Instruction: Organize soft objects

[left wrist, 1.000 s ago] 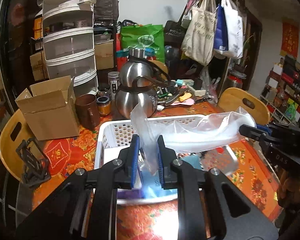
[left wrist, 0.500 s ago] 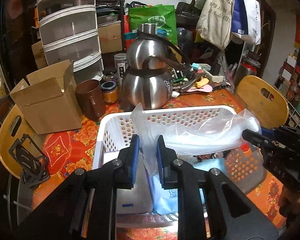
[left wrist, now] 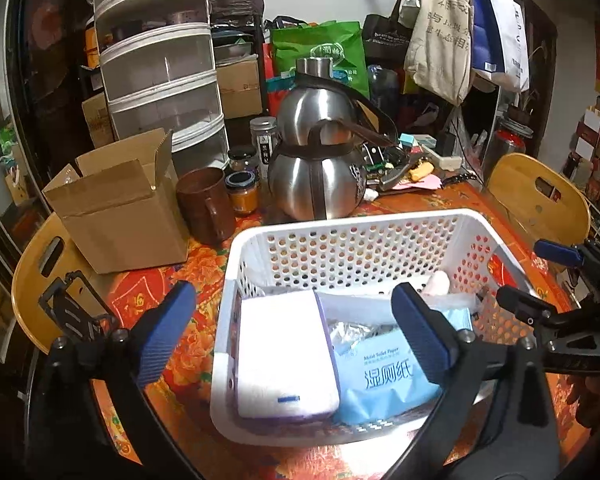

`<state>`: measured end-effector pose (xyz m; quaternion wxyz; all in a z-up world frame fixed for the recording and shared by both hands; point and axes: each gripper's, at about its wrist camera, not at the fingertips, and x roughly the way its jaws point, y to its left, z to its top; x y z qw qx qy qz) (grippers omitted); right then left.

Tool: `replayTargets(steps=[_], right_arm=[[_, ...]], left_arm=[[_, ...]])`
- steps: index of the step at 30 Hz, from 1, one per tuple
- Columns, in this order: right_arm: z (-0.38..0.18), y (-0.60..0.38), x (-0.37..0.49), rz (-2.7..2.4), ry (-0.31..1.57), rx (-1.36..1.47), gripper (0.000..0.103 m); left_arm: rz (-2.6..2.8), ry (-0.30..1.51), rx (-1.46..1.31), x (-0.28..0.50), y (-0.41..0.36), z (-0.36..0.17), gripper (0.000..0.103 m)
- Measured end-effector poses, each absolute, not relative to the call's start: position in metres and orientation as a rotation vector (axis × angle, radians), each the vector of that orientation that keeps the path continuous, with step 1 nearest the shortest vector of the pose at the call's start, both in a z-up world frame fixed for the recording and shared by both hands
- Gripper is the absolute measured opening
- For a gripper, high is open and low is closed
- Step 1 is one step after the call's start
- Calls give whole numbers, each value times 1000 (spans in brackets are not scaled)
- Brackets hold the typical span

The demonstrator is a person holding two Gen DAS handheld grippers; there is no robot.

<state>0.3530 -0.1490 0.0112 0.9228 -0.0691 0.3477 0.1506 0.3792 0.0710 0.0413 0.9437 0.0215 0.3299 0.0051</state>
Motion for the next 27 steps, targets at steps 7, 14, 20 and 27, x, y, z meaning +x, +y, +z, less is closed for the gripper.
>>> replayTargets(steps=[7, 14, 20, 27], right_arm=[[9, -152, 349, 320, 733, -111, 100], [9, -164, 333, 332, 753, -51, 103], [23, -173, 292, 324, 717, -47, 103], [55, -180, 187, 274, 579, -66, 103]], left_arm=[[8, 716, 22, 374, 72, 31, 99], [-12, 736, -11, 358, 74, 23, 103], [-6, 686, -54, 311, 84, 36, 103], [27, 531, -58, 200, 87, 66, 103]])
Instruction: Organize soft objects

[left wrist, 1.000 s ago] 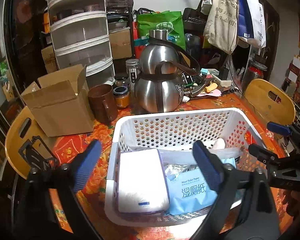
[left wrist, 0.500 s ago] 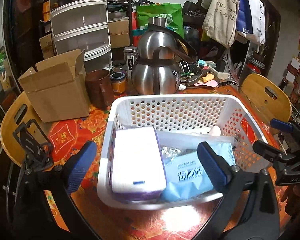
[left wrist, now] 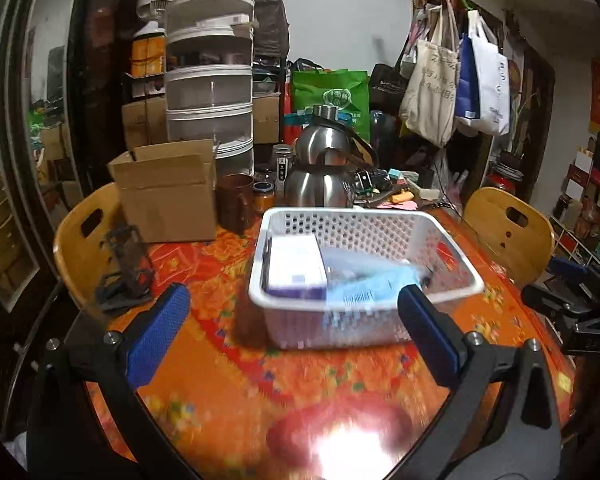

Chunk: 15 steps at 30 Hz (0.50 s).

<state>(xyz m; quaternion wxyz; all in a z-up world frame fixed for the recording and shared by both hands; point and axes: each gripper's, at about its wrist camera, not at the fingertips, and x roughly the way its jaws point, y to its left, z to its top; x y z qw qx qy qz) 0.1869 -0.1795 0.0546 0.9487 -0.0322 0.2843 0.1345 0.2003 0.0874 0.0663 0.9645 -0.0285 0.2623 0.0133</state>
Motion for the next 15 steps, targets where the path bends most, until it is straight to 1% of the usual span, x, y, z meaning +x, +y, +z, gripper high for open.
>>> replayTargets(steps=[3, 8, 11, 15], right_arm=[[59, -178, 131, 284, 495, -89, 103], [58, -171, 50, 303, 445, -97, 103], [57, -165, 18, 292, 433, -109, 103], [61, -162, 2, 297, 452, -92, 103]], left_arm=[[19, 531, -62, 152, 86, 70, 103], [-36, 515, -100, 72, 84, 65, 103], [-33, 512, -61, 31, 76, 63, 103], [-42, 541, -30, -9, 64, 63, 103]])
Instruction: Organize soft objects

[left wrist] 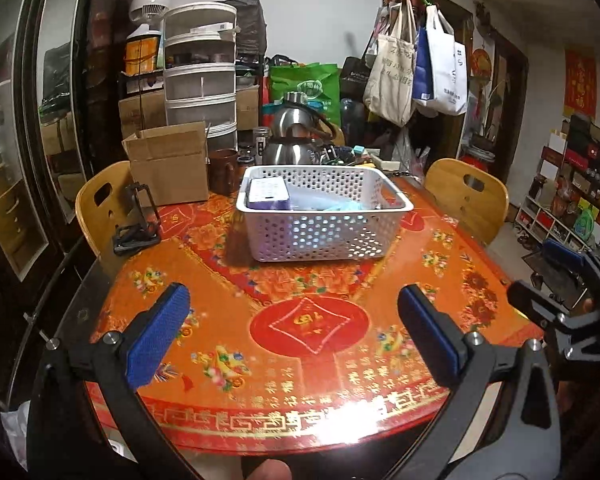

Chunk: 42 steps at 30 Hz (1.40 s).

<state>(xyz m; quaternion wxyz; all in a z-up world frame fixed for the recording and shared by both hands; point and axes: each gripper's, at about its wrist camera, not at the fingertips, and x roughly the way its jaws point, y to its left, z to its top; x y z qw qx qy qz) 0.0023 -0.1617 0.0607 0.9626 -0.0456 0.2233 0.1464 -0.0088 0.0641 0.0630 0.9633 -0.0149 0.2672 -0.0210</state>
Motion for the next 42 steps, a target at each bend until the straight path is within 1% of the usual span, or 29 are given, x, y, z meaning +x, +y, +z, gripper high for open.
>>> replayTargets(steps=[5, 13, 20, 42], right_arm=[[64, -169, 9, 279, 480, -53, 103], [53, -173, 33, 266, 538, -40, 103], [51, -171, 33, 266, 539, -42, 103], [47, -175, 34, 266, 552, -39, 103]], left_arm=[[-58, 545, 3, -25, 46, 67, 103], [-76, 593, -29, 5, 39, 60, 103], [-79, 620, -40, 23, 43, 53, 103], [-87, 629, -46, 27, 46, 48, 103]])
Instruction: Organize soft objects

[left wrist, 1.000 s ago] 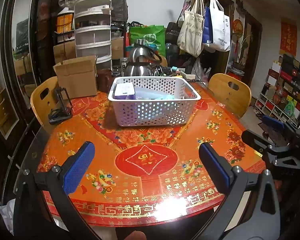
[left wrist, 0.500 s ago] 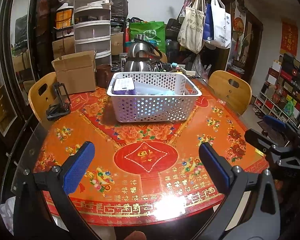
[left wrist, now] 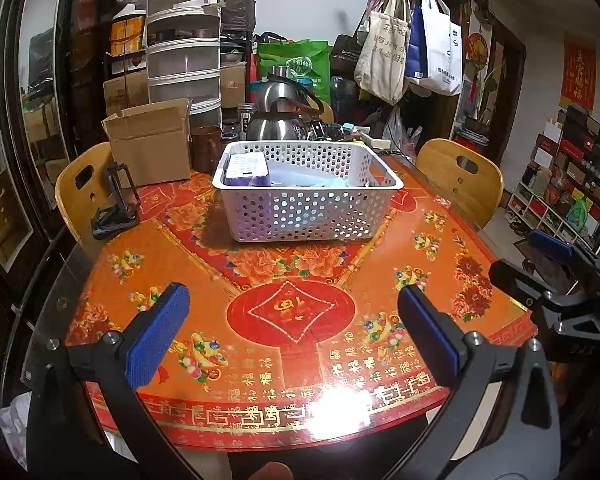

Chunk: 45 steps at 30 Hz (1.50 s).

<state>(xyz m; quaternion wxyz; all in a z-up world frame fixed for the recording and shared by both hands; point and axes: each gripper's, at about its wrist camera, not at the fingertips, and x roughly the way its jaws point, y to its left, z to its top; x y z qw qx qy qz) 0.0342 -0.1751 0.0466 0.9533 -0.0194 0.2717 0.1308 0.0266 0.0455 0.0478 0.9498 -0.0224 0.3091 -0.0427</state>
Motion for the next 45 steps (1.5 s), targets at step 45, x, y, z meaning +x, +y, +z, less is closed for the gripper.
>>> replayTargets(steps=[45], right_arm=[[42, -172, 31, 265, 566, -35, 103]], left_arm=[[-94, 638, -42, 27, 44, 44, 103]])
